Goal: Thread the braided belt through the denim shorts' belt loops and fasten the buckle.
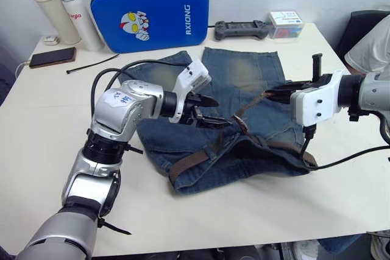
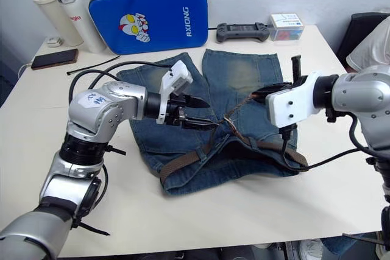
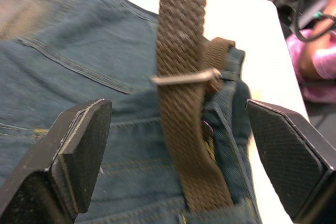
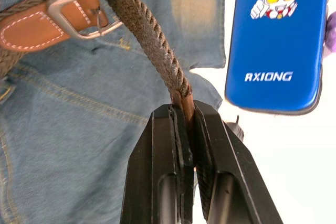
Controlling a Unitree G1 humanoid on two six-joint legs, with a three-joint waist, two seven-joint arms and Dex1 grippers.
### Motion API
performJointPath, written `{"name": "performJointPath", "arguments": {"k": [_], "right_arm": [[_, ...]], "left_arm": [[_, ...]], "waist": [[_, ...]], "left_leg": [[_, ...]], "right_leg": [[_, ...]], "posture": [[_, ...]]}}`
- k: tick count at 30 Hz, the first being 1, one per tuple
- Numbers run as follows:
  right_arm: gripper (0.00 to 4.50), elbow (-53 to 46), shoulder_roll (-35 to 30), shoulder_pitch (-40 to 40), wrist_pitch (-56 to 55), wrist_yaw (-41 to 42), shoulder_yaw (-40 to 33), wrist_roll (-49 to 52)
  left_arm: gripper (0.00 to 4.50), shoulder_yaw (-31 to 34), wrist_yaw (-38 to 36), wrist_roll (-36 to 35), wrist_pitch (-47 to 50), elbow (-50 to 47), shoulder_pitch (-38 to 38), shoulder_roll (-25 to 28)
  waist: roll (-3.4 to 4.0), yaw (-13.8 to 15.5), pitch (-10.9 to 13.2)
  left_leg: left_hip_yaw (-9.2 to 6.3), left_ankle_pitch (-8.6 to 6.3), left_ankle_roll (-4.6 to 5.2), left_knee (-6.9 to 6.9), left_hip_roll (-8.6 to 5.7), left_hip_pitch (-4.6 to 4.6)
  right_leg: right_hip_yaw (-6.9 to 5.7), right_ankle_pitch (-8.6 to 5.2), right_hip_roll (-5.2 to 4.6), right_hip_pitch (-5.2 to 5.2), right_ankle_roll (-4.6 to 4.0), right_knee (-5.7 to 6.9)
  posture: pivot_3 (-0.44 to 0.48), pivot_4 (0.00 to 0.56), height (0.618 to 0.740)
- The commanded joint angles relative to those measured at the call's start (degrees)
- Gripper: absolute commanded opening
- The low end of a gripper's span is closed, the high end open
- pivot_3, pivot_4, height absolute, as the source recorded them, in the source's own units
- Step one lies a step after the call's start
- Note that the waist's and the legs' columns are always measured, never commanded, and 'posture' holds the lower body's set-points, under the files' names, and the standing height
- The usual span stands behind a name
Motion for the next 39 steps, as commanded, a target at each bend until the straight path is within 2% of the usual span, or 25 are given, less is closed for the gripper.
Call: {"name": "performJointPath", "arguments": {"k": [1, 4, 8, 11, 19, 20, 28, 31, 37, 39], "right_arm": [[0.0, -3.94, 0.86, -1.09, 9.43, 1.55, 0.18, 1.88], [0.0, -3.6, 1.61, -0.66, 14.15, 1.51, 0.46, 1.06], [0.0, -0.7, 3.11, 0.52, 14.9, 0.67, 1.46, -0.38], [0.0, 1.69, 4.41, 1.19, 15.07, -0.18, 1.85, -1.51], [0.0, -2.75, 3.86, 3.46, 18.96, 0.45, -0.56, 0.25], [0.0, -3.61, 3.78, 3.65, 19.74, 0.59, -0.86, 0.66], [0.0, -7.66, 3.77, 3.85, 25.04, 1.17, -2.19, 2.25], [0.0, -8.15, 3.91, 3.96, 25.91, 1.18, -2.41, 2.08], [0.0, -9.02, 3.94, 4.09, 27.13, 0.75, -2.18, 2.24], [0.0, -9.16, 4.02, 4.02, 27.36, 0.64, -2.08, 2.24]], "left_arm": [[4.45, -1.33, 4.51, 1.51, -0.76, -0.5, -3.37, -3.84], [4.45, -1.75, 7.16, 0.92, 0.71, -2.29, -4.03, -7.5], [4.45, -4.57, 8.52, 2.05, 0.39, -4.29, -3.83, -8.44], [3.63, -10.31, 8.83, 5.67, -1.01, -4.86, -4.14, -6.08], [0.09, -11.94, 9.55, 7.64, -1.71, -1.87, -5.61, -6.78], [0.04, -12.07, 9.73, 7.92, -1.97, -1.15, -5.68, -7.18], [0.04, -12.02, 10.52, 10.23, -5.16, 1.71, -6.83, -8.77], [1.0, -9.95, 10.67, 9.33, -4.99, 1.96, -7.31, -9.52], [3.72, -11.53, 10.1, 10.5, -4.84, 1.16, -7.35, -9.2], [3.72, -12.49, 9.98, 11.06, -4.76, 0.72, -7.17, -8.98]], "waist": [[0.0, 0.08, 0.0], [0.0, 0.08, 0.0], [0.0, -0.18, 0.0], [0.02, -0.3, -0.01], [0.02, -0.03, -0.01], [0.02, -0.02, -0.01], [0.02, -0.01, -0.01], [0.02, -0.01, -0.01], [0.02, -0.03, -0.01], [0.02, -0.03, -0.01]], "left_leg": [[-0.01, 0.0, 0.0, 0.02, 0.0, -0.04], [-0.01, -0.01, 0.02, 0.01, -0.02, -0.12], [0.01, 0.0, 0.0, 0.01, -0.01, -0.18], [0.08, 0.01, -0.02, -0.02, 0.0, -0.13], [0.08, 0.01, -0.02, 0.01, -0.01, -0.18], [0.08, 0.01, -0.02, 0.01, -0.01, -0.18], [0.08, 0.01, -0.02, 0.02, -0.01, -0.18], [0.08, 0.01, -0.02, 0.02, -0.01, -0.18], [0.08, 0.01, -0.02, 0.01, -0.01, -0.18], [0.08, 0.01, -0.02, 0.01, -0.01, -0.18]], "right_leg": [[-0.01, 0.0, -0.01, 0.0, 0.0, 0.0], [-0.01, 0.0, -0.03, -0.04, 0.0, 0.07], [0.01, 0.0, -0.01, -0.17, 0.0, 0.07], [0.06, 0.0, 0.02, -0.19, 0.0, 0.09], [0.06, 0.0, 0.0, -0.22, 0.0, 0.09], [0.06, 0.0, 0.0, -0.22, 0.0, 0.09], [0.06, 0.0, 0.0, -0.22, 0.0, 0.1], [0.06, 0.0, 0.0, -0.22, 0.0, 0.1], [0.06, 0.0, 0.0, -0.23, 0.0, 0.1], [0.06, 0.0, 0.0, -0.23, 0.0, 0.1]], "posture": [[0.0, 0.15, 0.74], [0.0, 0.15, 0.74], [0.0, 0.15, 0.74], [0.0, 0.15, 0.74], [0.0, 0.15, 0.74], [0.0, 0.15, 0.74], [0.0, 0.15, 0.74], [0.0, 0.15, 0.74], [0.0, 0.15, 0.74], [0.0, 0.15, 0.74]]}}
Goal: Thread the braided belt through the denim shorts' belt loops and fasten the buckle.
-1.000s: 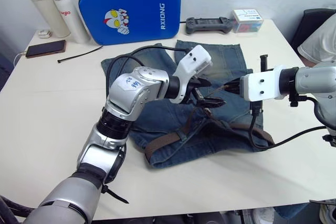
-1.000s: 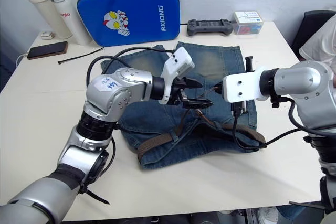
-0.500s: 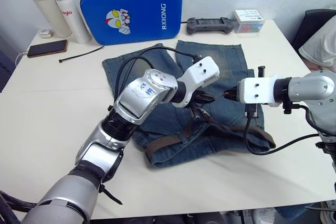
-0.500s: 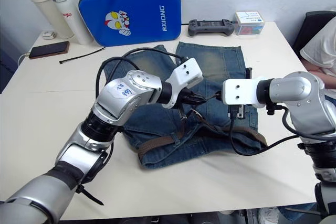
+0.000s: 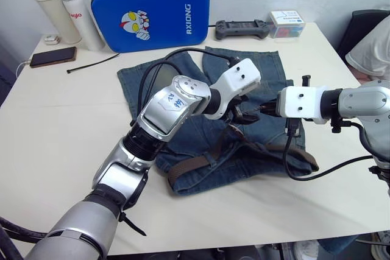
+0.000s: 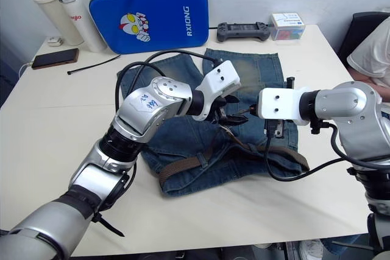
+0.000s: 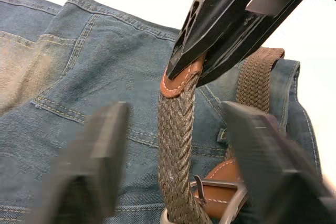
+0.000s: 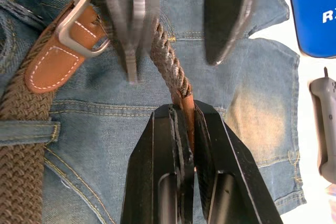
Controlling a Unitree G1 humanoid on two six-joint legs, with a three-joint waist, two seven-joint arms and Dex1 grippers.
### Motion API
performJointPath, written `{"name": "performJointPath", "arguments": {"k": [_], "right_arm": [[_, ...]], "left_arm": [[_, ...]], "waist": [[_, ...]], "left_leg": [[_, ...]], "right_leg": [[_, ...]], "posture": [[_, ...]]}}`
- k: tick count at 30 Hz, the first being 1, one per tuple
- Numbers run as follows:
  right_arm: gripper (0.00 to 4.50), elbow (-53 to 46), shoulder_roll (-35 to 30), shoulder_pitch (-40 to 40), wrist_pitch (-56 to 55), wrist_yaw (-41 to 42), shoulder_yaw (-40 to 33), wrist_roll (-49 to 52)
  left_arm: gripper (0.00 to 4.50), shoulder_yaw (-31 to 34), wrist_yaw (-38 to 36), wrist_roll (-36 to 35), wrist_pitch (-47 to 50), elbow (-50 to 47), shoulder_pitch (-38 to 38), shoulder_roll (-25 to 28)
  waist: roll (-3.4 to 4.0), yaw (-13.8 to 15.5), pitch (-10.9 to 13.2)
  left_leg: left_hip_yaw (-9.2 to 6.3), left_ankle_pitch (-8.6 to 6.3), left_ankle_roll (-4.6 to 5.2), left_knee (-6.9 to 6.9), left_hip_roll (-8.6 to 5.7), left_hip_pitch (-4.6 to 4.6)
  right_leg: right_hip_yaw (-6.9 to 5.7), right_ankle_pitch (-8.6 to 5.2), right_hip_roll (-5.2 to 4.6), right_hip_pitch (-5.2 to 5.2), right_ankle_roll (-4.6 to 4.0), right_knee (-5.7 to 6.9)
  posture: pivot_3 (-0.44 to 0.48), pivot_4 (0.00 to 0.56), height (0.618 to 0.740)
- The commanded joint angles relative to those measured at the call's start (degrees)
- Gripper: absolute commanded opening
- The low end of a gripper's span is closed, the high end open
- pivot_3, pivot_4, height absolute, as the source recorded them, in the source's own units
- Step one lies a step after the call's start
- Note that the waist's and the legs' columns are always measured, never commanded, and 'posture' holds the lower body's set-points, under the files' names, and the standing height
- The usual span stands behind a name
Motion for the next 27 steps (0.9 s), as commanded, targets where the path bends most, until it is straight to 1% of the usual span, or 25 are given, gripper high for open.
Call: {"name": "performJointPath", "arguments": {"k": [1, 7, 8, 10, 11, 12, 14, 15, 16, 17, 20, 23, 25, 26, 27], "right_arm": [[0.0, -2.03, -0.31, -1.04, 0.31, -0.49, -1.81, 0.83], [0.0, -2.57, -0.04, -1.24, 0.91, -0.73, -1.77, 0.95], [0.0, -2.67, -0.1, -1.13, 1.03, -0.73, -1.81, 0.95], [0.0, -2.89, -0.19, -0.83, 1.26, -0.76, -1.92, 0.97], [0.0, -2.99, -0.24, -0.69, 1.37, -0.76, -1.94, 0.98], [0.0, -3.09, -0.28, -0.54, 1.46, -0.75, -1.95, 0.99], [0.0, -3.27, -0.31, -0.13, 1.71, -0.83, -1.94, 1.0], [0.0, -3.21, -0.3, 0.09, 1.8, -0.97, -1.91, 0.97], [0.0, -3.11, -0.29, 0.29, 1.78, -1.13, -1.89, 0.88], [0.0, -3.04, -0.28, 0.45, 1.75, -1.21, -1.86, 0.83], [0.0, -2.98, -0.2, 0.61, 1.54, -1.42, -1.86, 0.76], [0.0, -3.65, 1.38, 0.65, 4.16, -1.61, -2.93, 3.66], [0.9, -4.45, 1.23, 1.06, 5.79, -1.13, -3.41, 4.82], [1.26, -4.85, 0.62, 1.67, 6.69, -0.67, -3.75, 5.34], [1.81, -5.07, -0.18, 2.6, 7.55, -0.51, -4.41, 5.66]], "left_arm": [[3.72, -1.05, -0.12, 1.28, -0.53, -1.92, -1.32, 0.18], [3.72, -3.56, -0.01, 3.26, -2.34, -1.2, -0.53, -0.25], [3.19, -3.45, -0.16, 3.17, -2.3, -1.12, -0.69, -0.46], [2.6, -2.81, -0.27, 2.8, -1.84, -0.9, -1.01, -0.95], [2.07, -2.71, -0.33, 2.83, -1.79, -0.84, -1.1, -1.03], [1.8, -2.62, -0.41, 2.86, -1.71, -0.79, -1.18, -1.06], [0.99, -2.46, -0.77, 2.73, -1.22, -0.92, -1.34, -0.92], [0.49, -2.32, -1.13, 2.51, -0.66, -1.0, -1.5, -0.79], [0.13, -2.04, -1.39, 2.21, -0.01, -1.11, -1.6, -0.73], [0.06, -1.86, -1.61, 1.97, 0.49, -1.21, -1.59, -0.68], [0.06, -1.64, -1.7, 1.94, 0.9, -1.16, -1.45, -0.76], [0.06, -1.39, -1.51, 2.02, 1.02, -0.71, -1.24, -1.02], [0.0, -0.89, -1.35, 1.82, 1.33, -0.32, -1.13, -1.32], [0.0, -0.61, -1.19, 1.84, 1.44, 0.01, -1.12, -1.41], [0.0, 0.61, -0.61, 1.39, 2.18, 0.46, -0.97, -1.95]], "waist": [[0.0, 0.0, 0.0], [0.0, 0.01, 0.0], [0.0, 0.01, 0.0], [0.0, 0.01, 0.0], [0.0, 0.01, 0.0], [0.0, 0.01, 0.0], [0.0, -0.04, 0.0], [0.0, -0.03, 0.0], [0.0, -0.01, 0.0], [0.0, -0.01, 0.0], [0.0, 0.0, 0.0], [0.0, -0.03, 0.0], [0.0, -0.01, 0.0], [0.0, 0.0, 0.0], [0.0, 0.02, 0.0]], "left_leg": [[0.0, 0.0, 0.0, 0.0, 0.0, 0.0], [0.0, 0.0, 0.0, 0.0, 0.0, -0.01], [0.0, 0.0, 0.0, 0.0, 0.0, -0.01], [0.0, 0.0, 0.0, 0.0, 0.0, -0.01], [0.0, 0.0, 0.0, 0.0, 0.0, -0.01], [0.0, 0.0, 0.0, 0.0, 0.0, -0.01], [0.0, 0.0, 0.0, 0.0, 0.0, -0.01], [0.0, 0.0, 0.0, 0.0, 0.0, -0.01], [0.0, 0.0, 0.0, 0.0, 0.0, -0.01], [0.0, 0.0, 0.0, 0.0, 0.0, -0.01], [-0.01, 0.0, 0.0, 0.0, 0.0, -0.01], [-0.01, 0.0, 0.0, 0.0, 0.01, -0.01], [0.0, 0.0, 0.0, 0.0, 0.01, -0.01], [0.0, 0.0, 0.0, 0.0, 0.0, -0.01], [-0.01, 0.0, 0.0, 0.0, 0.0, -0.01]], "right_leg": [[0.0, 0.0, 0.0, 0.0, 0.0, 0.0], [0.0, 0.0, 0.0, 0.0, 0.0, 0.0], [0.0, 0.0, 0.0, 0.0, 0.0, 0.0], [0.0, 0.0, 0.0, 0.0, 0.0, 0.0], [0.0, 0.0, 0.0, 0.0, 0.0, 0.0], [0.0, 0.0, 0.0, 0.0, 0.0, 0.0], [0.0, 0.0, 0.0, 0.0, 0.0, 0.0], [0.0, 0.0, 0.01, 0.0, 0.0, 0.0], [0.0, 0.0, 0.01, 0.0, 0.0, 0.0], [0.0, 0.0, 0.0, -0.01, 0.0, 0.01], [0.0, 0.0, 0.0, 0.0, 0.0, 0.0], [0.0, 0.0, 0.01, 0.0, 0.0, 0.0], [0.0, 0.0, 0.0, -0.01, 0.0, 0.02], [0.0, 0.0, 0.0, -0.01, 0.0, 0.03], [0.0, 0.0, 0.0, -0.01, 0.0, 0.06]], "posture": [[0.0, 0.15, 0.74], [0.0, 0.15, 0.74], [0.0, 0.15, 0.74], [0.0, 0.15, 0.74], [0.0, 0.15, 0.74], [0.0, 0.15, 0.74], [0.0, 0.15, 0.74], [0.0, 0.15, 0.74], [0.0, 0.15, 0.74], [0.0, 0.15, 0.74], [0.0, 0.15, 0.74], [0.0, 0.15, 0.74], [0.0, 0.15, 0.74], [0.0, 0.15, 0.74], [0.0, 0.15, 0.74]]}}
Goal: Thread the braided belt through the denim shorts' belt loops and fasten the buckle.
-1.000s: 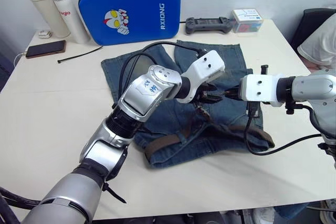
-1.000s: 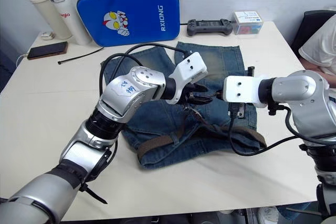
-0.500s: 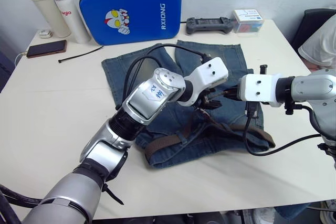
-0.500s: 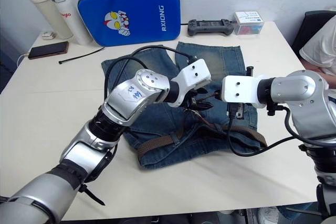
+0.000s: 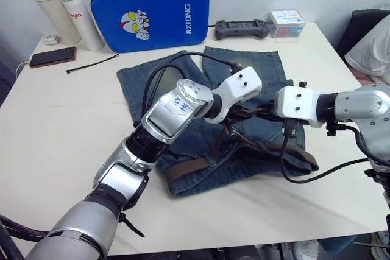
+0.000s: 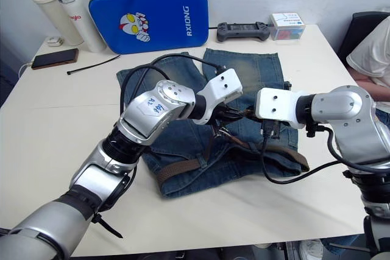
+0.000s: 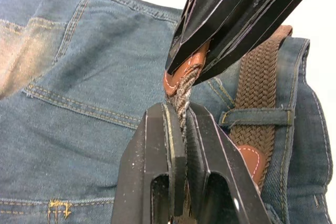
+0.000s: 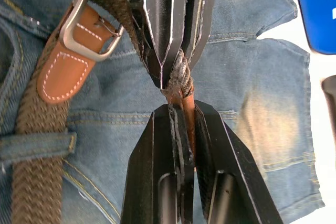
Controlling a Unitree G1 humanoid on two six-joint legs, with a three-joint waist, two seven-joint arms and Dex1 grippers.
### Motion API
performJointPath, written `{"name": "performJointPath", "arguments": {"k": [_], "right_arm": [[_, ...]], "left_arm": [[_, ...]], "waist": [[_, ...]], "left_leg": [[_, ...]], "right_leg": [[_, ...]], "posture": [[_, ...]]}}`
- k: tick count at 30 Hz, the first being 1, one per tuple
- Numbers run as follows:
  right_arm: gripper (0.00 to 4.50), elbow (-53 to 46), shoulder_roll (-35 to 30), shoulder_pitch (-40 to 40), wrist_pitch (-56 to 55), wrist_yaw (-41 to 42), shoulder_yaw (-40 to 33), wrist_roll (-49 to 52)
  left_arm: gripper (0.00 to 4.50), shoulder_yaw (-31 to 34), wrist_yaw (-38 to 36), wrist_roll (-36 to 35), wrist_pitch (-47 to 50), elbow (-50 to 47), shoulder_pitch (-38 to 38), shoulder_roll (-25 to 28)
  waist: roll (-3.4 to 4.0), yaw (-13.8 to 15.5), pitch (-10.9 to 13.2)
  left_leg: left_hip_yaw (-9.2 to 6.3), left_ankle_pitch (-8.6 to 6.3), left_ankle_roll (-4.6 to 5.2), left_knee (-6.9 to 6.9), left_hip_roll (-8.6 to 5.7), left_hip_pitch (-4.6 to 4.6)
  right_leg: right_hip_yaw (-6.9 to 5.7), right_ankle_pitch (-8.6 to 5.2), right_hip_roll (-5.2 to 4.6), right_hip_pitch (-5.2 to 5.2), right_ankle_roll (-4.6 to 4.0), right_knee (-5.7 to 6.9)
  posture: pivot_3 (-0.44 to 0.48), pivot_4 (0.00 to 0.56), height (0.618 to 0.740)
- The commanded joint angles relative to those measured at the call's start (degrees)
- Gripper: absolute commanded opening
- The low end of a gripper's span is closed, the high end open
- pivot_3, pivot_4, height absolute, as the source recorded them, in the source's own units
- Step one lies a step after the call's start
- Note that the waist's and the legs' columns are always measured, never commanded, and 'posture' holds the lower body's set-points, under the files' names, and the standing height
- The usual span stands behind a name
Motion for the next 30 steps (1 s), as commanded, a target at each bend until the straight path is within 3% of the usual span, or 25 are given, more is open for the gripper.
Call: {"name": "performJointPath", "arguments": {"k": [1, 4, 6, 9, 10, 12, 13, 14, 20, 25, 30], "right_arm": [[2.28, -2.92, -2.55, 2.27, 3.0, 0.35, -4.67, 2.41], [3.71, -1.3, -4.66, 3.89, 6.1, -2.45, -5.73, -0.19], [4.44, 0.57, -5.71, 5.0, 9.72, -5.42, -6.57, -2.2], [4.44, -2.27, -1.05, 6.95, 21.66, -7.11, -9.71, 5.17], [3.97, -2.91, 1.28, 7.78, 24.36, -7.52, -10.62, 7.94], [3.66, -3.23, 5.18, 9.54, 27.91, -7.98, -11.73, 11.97], [3.0, -3.28, 6.82, 9.8, 29.39, -8.47, -12.38, 13.55], [2.83, -2.59, 9.79, 9.74, 31.43, -9.84, -13.39, 15.47], [0.04, -0.9, 20.18, 9.06, 40.75, -15.0, -16.65, 24.29], [0.04, -1.89, 23.19, 8.0, 43.97, -16.81, -16.88, 29.35], [0.04, -6.68, 21.67, 9.4, 45.48, -16.1, -8.22, 30.81]], "left_arm": [[0.0, 4.31, 1.23, -1.32, 1.42, 0.55, -0.84, -1.63], [0.0, 8.48, 2.66, -3.07, 3.91, 2.17, -0.59, -3.45], [0.0, 12.19, 3.7, -5.04, 7.06, 3.45, -0.1, -5.05], [0.0, 18.29, 6.75, -7.29, 11.9, 4.79, 0.65, -8.13], [0.0, 19.99, 7.7, -7.96, 13.33, 4.94, 0.99, -9.18], [0.0, 23.3, 9.33, -9.3, 16.11, 4.93, 1.61, -11.43], [0.0, 24.45, 9.96, -9.76, 17.19, 4.96, 1.77, -12.23], [0.0, 25.46, 10.61, -10.05, 18.02, 4.96, 2.04, -12.97], [0.0, 29.28, 13.76, -11.23, 21.12, 4.08, 2.29, -15.01], [0.0, 31.64, 15.39, -12.71, 22.99, 3.49, 1.67, -15.36], [0.0, 34.56, 17.5, -14.22, 24.35, 2.41, 0.78, -16.48]], "waist": [[0.0, 0.15, 0.0], [0.0, 0.19, 0.0], [0.0, 0.16, 0.0], [0.0, 0.16, 0.0], [-0.01, 0.17, 0.0], [-0.01, -0.05, 0.0], [-0.01, -0.09, 0.0], [-0.01, -0.08, 0.0], [-0.01, 0.08, -0.01], [0.0, 0.0, -0.01], [0.0, -0.04, -0.01]], "left_leg": [[-0.01, 0.0, 0.0, 0.0, 0.0, -0.01], [-0.04, 0.0, 0.01, 0.04, -0.02, -0.05], [-0.03, 0.0, 0.02, 0.05, -0.02, -0.05], [-0.04, 0.0, 0.02, 0.04, -0.01, -0.05], [-0.05, 0.0, 0.02, 0.02, 0.0, -0.05], [-0.06, 0.0, 0.01, 0.03, 0.02, -0.05], [-0.01, 0.0, 0.01, 0.0, 0.02, -0.04], [-0.01, 0.0, 0.01, 0.01, 0.02, -0.04], [-0.05, 0.01, -0.01, 0.07, 0.0, -0.04], [-0.05, 0.01, -0.01, 0.06, -0.01, -0.04], [-0.06, 0.01, -0.02, 0.05, -0.01, -0.04]], "right_leg": [[0.0, 0.0, 0.0, 0.01, 0.0, 0.0], [-0.03, 0.0, -0.03, 0.01, 0.0, -0.02], [-0.02, 0.0, -0.03, 0.01, 0.0, 0.0], [-0.03, 0.0, -0.03, 0.01, 0.0, -0.02], [-0.04, 0.0, -0.02, 0.01, 0.0, 0.02], [-0.05, 0.0, 0.0, 0.02, 0.0, 0.05], [-0.01, 0.0, 0.0, -0.01, 0.0, 0.1], [-0.02, 0.0, 0.02, 0.0, 0.0, 0.12], [-0.03, 0.0, -0.01, -0.02, 0.0, 0.22], [-0.04, 0.0, -0.02, -0.03, 0.0, 0.19], [-0.05, 0.0, -0.01, -0.03, 0.0, 0.17]], "posture": [[0.0, 0.15, 0.74], [0.0, 0.15, 0.74], [0.0, 0.15, 0.74], [0.0, 0.15, 0.74], [0.0, 0.15, 0.74], [0.0, 0.15, 0.74], [0.0, 0.15, 0.74], [0.0, 0.15, 0.74], [0.0, 0.15, 0.74], [0.0, 0.15, 0.74], [0.0, 0.15, 0.74]]}}
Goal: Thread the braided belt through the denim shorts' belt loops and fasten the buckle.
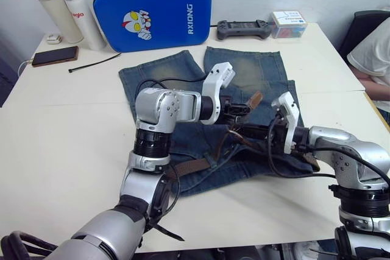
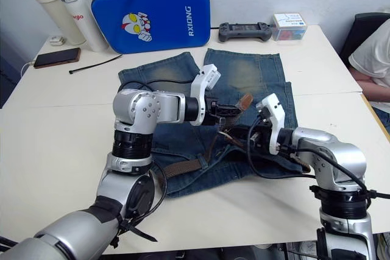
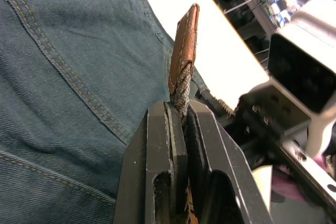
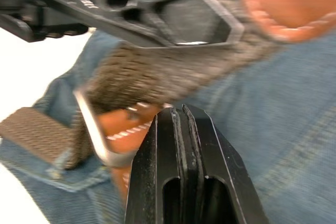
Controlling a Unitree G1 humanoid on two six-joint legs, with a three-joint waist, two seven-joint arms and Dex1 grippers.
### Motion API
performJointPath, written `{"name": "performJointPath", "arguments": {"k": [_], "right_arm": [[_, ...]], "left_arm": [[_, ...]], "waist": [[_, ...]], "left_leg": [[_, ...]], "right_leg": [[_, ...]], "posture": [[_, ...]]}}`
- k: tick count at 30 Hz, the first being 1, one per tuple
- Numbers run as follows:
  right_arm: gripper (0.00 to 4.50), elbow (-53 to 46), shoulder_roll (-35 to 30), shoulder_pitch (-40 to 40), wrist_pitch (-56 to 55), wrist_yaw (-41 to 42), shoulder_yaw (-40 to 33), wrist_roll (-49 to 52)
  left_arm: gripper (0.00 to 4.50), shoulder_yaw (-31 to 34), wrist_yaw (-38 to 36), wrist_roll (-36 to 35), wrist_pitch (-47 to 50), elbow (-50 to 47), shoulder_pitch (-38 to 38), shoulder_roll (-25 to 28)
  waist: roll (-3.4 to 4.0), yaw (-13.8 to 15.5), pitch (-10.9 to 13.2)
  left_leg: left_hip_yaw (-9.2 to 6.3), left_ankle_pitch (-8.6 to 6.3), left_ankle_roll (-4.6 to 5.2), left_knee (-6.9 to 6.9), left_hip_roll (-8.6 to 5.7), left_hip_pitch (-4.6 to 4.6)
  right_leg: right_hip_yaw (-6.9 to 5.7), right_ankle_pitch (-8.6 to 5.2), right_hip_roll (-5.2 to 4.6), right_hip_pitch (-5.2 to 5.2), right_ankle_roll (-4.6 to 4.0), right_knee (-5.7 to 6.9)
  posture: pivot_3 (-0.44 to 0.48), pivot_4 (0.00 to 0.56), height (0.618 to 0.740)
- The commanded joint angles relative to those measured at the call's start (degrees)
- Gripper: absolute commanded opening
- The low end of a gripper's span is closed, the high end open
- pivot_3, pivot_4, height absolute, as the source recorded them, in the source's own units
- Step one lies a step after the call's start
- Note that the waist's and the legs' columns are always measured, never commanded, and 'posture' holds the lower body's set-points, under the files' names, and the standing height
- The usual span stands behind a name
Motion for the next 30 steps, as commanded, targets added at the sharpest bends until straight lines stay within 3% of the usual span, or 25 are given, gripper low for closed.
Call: {"name": "performJointPath", "arguments": {"k": [1, 5, 11, 17, 23, 30], "right_arm": [[0.04, -4.57, -1.97, 1.41, -0.85, 0.04, 6.6, -0.6], [0.04, -2.3, -6.85, 3.16, -8.8, -1.11, 15.43, -9.8], [0.04, -0.34, -9.5, 3.5, -15.89, -2.1, 19.0, -15.51], [0.04, -1.27, -9.8, 3.27, -17.64, -1.78, 16.42, -14.43], [0.04, -3.64, -9.08, 3.24, -13.06, 0.72, 8.11, -5.21], [0.04, -2.79, -7.99, 3.15, -12.42, 2.52, 7.99, -1.73]], "left_arm": [[0.0, 3.08, 1.57, -2.44, 0.71, -3.32, -2.06, -1.67], [0.0, 7.33, 3.64, -3.74, 2.17, -3.74, -3.33, -3.54], [0.0, 11.68, 4.91, -6.22, 8.01, -7.18, -3.64, -4.08], [0.0, 12.08, 6.54, -13.62, 8.88, -10.07, 0.73, 1.74], [0.0, 12.04, 9.64, -23.9, 8.88, -12.32, 8.61, 10.5], [0.0, 13.74, 16.32, -26.1, 8.88, -12.72, 15.5, 10.71]], "waist": [[0.0, -0.01, 0.0], [0.0, 0.08, 0.0], [-0.01, 0.1, -0.01], [-0.01, -0.02, -0.01], [-0.01, -0.08, -0.01], [-0.02, 0.07, -0.01]], "left_leg": [[0.0, 0.0, -0.01, -0.01, 0.0, 0.0], [0.01, -0.01, -0.01, 0.0, -0.02, 0.0], [0.01, 0.0, -0.02, 0.0, -0.04, 0.05], [0.01, 0.0, -0.05, 0.0, -0.02, 0.13], [0.0, 0.01, -0.05, -0.02, -0.02, 0.14], [-0.01, 0.0, -0.05, -0.01, -0.02, 0.14]], "right_leg": [[0.0, 0.0, 0.0, -0.01, 0.0, -0.01], [0.0, 0.0, -0.01, -0.01, 0.0, -0.09], [0.0, 0.0, -0.03, 0.05, 0.01, -0.13], [0.01, 0.01, -0.02, 0.07, 0.02, -0.11], [0.02, 0.01, -0.02, 0.06, 0.01, -0.09], [0.01, 0.01, -0.02, 0.08, 0.01, -0.12]], "posture": [[0.0, 0.15, 0.74], [0.0, 0.15, 0.74], [0.0, 0.15, 0.74], [0.0, 0.15, 0.74], [0.0, 0.15, 0.74], [0.0, 0.15, 0.74]]}}
